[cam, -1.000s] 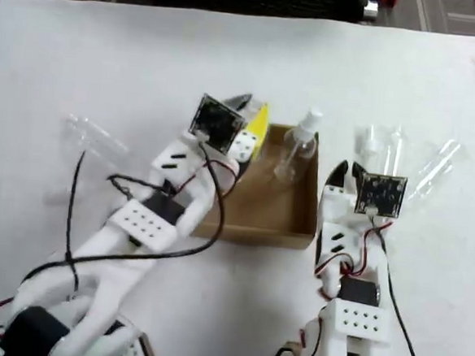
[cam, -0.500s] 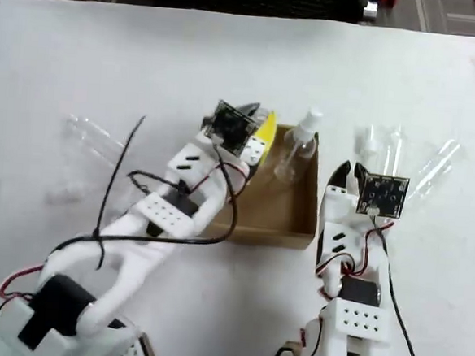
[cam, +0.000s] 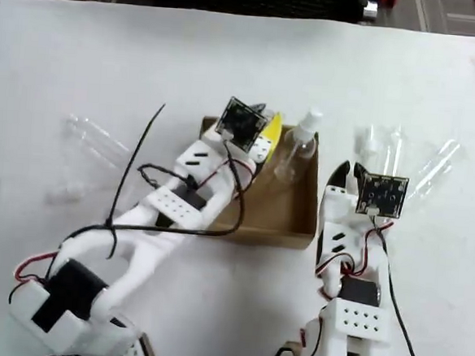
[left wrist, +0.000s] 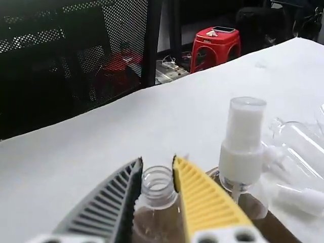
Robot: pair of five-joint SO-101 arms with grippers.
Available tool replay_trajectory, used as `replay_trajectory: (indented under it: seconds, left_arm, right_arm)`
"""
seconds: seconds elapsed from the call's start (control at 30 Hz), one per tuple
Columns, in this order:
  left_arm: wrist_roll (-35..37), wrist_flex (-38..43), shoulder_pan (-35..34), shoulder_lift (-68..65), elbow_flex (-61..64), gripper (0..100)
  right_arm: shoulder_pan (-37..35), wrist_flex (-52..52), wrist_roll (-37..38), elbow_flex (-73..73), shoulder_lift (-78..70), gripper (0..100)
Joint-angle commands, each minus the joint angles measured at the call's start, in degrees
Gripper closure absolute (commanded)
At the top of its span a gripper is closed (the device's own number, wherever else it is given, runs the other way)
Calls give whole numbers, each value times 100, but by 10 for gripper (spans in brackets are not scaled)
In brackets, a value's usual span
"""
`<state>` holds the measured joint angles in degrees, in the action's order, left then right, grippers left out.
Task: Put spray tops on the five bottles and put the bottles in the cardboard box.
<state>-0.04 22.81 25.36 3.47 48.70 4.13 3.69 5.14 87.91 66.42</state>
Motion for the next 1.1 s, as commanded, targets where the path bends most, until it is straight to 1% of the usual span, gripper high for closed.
replay_trajectory:
  seconds: [0.0, 0.13, 0.23, 0.3, 0.43, 0.6, 0.67, 0.87, 1.07]
  left_arm:
    - [26, 158, 13, 31, -378, 973]
    - [26, 141, 57, 40, -378, 963]
    - [35, 141, 57, 40, -378, 901]
    - [53, 123, 57, 40, -369, 883]
    - [70, -255, 84, 48, -484, 880]
    - [88, -1125, 119, 48, -949, 880]
    - [88, -1319, 119, 75, -1073, 880]
    - [88, -1407, 57, 769, -1108, 880]
    - [88, -1407, -418, 1402, -1090, 880]
  right_arm:
    - [40, -127, 62, -35, 31, 960]
    - [31, -127, 62, -35, 31, 960]
    - [31, -127, 62, -35, 31, 960]
    - [31, -127, 62, -35, 31, 960]
    - [22, -127, 62, -35, 31, 960]
    - [22, -127, 62, -44, 31, 960]
    - [22, -127, 62, -44, 31, 960]
    - [22, -127, 62, -44, 31, 960]
    - [22, -127, 62, -53, 31, 960]
